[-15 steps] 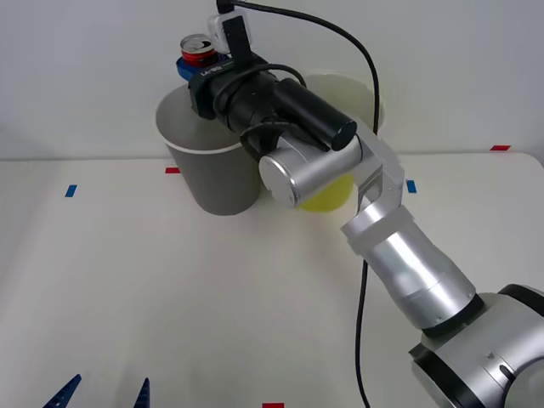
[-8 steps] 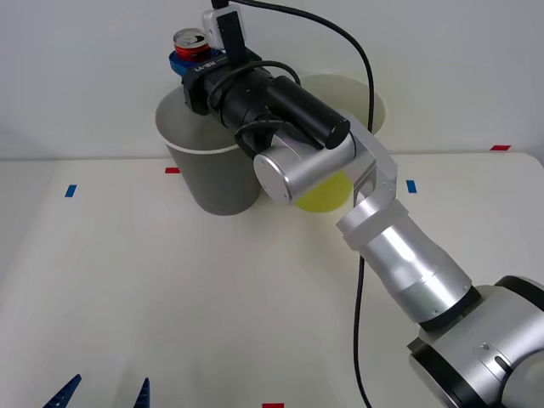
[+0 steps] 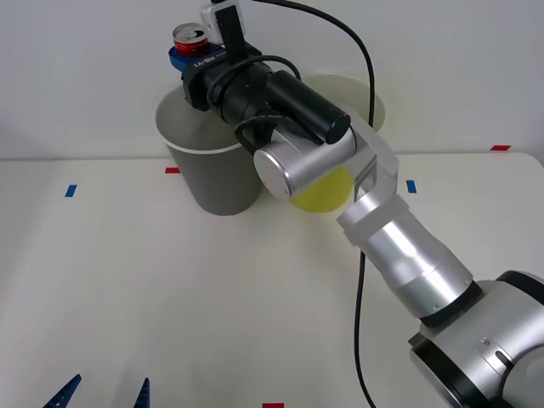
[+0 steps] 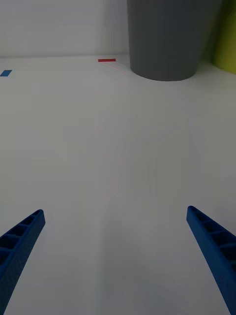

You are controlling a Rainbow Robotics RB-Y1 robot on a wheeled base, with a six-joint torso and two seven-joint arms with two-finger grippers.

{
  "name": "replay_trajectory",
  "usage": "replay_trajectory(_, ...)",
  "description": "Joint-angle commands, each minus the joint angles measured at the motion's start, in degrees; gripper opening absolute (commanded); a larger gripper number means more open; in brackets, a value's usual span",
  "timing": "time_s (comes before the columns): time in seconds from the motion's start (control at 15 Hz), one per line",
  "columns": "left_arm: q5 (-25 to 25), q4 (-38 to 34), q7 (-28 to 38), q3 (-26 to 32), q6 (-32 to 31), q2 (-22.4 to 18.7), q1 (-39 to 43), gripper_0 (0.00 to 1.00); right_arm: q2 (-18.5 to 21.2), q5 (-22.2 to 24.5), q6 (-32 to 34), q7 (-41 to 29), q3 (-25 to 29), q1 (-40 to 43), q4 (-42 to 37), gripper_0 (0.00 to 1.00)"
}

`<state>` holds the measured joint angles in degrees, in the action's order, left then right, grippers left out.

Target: Put cans in the gray bin and PET bottles in the light green bin.

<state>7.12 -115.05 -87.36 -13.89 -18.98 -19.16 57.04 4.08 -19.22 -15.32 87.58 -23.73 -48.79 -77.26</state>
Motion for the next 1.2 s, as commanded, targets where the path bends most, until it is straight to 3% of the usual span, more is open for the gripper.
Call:
replay_trajectory(0.07,0.00,0.00,0.00,0.00,0.00,0.00,0.00,1.00,0.23,0.77,-0.06,0.57,0.00,0.01,0.00,0.06)
replay_trajectory(0.13,0.00,0.00,0.00,0.00,0.00,0.00,0.00,1.00,-0.03,0.77,0.03,0.31,0.00,0.01,0.00,0.37)
replay_trajectory(0.2,0.00,0.00,0.00,0.00,0.00,0.00,0.00,1.00,0.05,1.03,0.03,0.57,0.00,-0.08,0.00,0.77)
replay_trajectory(0.27,0.00,0.00,0.00,0.00,0.00,0.00,0.00,1.00,0.32,1.03,0.03,0.66,0.00,0.01,-0.09,1.00)
replay_trajectory(0.73,0.00,0.00,0.00,0.00,0.00,0.00,0.00,1.00,-0.12,3.58,0.03,1.36,0.09,0.10,-0.35,1.00)
replay_trajectory(1.0,0.00,0.00,0.00,0.00,0.00,0.00,0.00,1.00,-0.21,3.58,-0.41,2.33,1.76,0.10,-4.57,1.00)
replay_trajectory(1.2,0.00,0.00,0.00,0.00,0.00,0.00,0.00,1.00,3.04,3.05,-17.72,2.50,3.60,0.28,-17.93,1.00)
